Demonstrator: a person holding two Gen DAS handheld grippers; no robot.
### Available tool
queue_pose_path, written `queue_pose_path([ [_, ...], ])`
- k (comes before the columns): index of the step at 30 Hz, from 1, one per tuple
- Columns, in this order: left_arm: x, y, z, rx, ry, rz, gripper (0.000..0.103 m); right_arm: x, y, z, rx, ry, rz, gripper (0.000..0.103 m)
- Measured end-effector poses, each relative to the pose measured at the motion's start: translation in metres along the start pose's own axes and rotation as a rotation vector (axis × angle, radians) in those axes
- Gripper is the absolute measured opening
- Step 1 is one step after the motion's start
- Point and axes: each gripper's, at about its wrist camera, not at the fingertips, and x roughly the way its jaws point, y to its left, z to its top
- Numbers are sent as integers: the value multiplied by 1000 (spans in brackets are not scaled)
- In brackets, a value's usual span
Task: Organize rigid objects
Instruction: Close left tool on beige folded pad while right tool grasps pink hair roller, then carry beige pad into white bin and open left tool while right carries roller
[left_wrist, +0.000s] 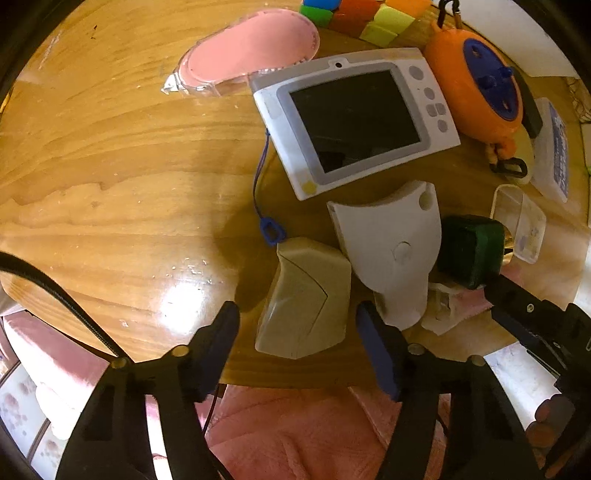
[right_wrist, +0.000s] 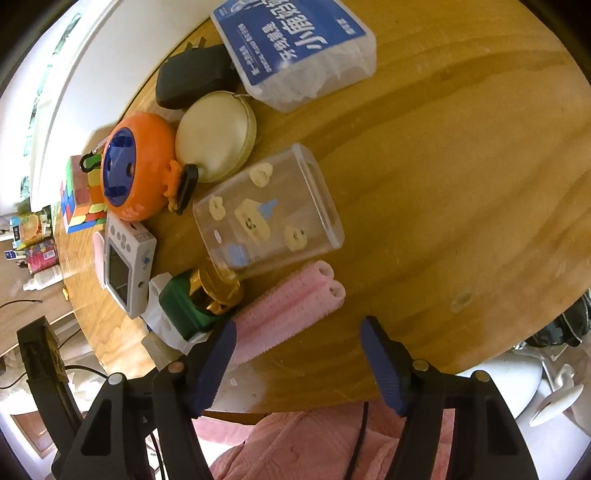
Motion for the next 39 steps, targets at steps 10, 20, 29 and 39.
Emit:
queue_pose_path([
  [10, 10, 10, 28, -17, 17, -5, 52, 0, 12, 3, -37, -5, -48, 60],
  [20, 18, 17, 28, -33, 32, -26, 52, 7, 18, 2, -2, 3, -3, 33],
  [29, 8, 20, 13, -21, 15, -23, 52, 15, 13, -14, 40, 0, 61, 26],
  [39, -12, 35, -7, 15, -44, -35, 51, 6, 28, -41, 26, -84, 75, 26],
])
